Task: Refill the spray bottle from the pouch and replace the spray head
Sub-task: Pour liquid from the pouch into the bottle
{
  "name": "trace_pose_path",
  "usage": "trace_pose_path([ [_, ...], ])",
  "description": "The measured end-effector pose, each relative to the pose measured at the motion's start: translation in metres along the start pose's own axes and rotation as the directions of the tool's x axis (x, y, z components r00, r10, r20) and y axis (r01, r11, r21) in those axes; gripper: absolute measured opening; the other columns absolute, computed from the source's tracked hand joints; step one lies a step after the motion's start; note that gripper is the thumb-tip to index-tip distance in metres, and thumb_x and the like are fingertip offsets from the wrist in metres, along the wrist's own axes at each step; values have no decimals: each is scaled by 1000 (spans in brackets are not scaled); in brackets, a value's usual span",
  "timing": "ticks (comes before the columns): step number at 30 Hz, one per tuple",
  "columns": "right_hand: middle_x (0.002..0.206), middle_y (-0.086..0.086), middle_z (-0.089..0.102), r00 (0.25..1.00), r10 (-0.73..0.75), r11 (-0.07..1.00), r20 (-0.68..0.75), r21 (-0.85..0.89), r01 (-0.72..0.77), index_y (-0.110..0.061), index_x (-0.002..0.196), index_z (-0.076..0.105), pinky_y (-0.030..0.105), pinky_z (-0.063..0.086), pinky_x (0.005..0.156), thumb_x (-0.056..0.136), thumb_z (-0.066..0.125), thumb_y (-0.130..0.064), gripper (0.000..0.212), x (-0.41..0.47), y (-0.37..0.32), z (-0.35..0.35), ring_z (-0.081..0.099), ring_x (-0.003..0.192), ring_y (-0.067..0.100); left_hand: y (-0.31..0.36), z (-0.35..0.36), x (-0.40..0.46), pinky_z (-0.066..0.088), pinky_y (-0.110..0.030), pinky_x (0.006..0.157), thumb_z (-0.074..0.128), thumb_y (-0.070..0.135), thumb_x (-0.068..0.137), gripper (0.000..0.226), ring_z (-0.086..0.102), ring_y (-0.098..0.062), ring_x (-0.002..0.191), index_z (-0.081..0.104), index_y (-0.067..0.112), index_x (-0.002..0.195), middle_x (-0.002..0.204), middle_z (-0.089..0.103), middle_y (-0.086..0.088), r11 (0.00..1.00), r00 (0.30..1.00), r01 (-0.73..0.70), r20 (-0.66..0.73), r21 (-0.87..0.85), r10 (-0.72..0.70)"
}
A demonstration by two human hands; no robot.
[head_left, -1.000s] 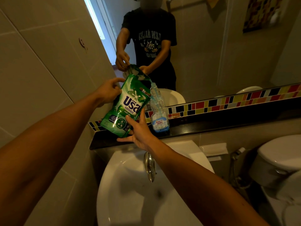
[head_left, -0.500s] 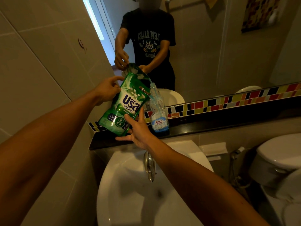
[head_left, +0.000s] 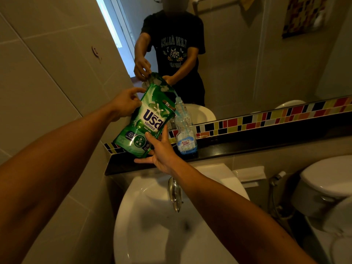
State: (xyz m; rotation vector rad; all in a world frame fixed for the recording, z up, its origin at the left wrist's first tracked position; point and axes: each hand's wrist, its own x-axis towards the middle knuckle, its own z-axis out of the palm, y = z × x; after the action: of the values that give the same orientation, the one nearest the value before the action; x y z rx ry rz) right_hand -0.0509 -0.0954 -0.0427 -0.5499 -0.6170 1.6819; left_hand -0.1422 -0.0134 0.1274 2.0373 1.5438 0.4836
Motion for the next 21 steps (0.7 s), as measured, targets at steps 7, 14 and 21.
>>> trace_pose_path([
  [7,161,3,34,1000,3,1000,0,9,-3,-71,144,24,80,51,79,97,67,-20,82,1,0,1,39,140,52,3,-1,1,54,-56,95,51,4,99,55,63,-44,112,43,27,148,119,62,-27,1000,1000,12,12,11,-12],
  [14,162,3,34,1000,8,1000,-2,16,-8,-70,146,19,79,51,79,97,67,-20,84,1,-1,1,39,141,51,4,0,0,53,-60,94,50,3,99,53,65,-43,104,45,27,146,121,61,-32,1000,1000,10,15,10,-11],
  [21,160,2,36,1000,2,1000,0,20,-2,-70,144,24,79,51,79,98,67,-19,81,1,0,1,40,140,50,4,1,3,52,-62,96,50,2,99,52,62,-35,95,47,26,145,104,60,-21,1000,1000,7,7,-1,-7],
])
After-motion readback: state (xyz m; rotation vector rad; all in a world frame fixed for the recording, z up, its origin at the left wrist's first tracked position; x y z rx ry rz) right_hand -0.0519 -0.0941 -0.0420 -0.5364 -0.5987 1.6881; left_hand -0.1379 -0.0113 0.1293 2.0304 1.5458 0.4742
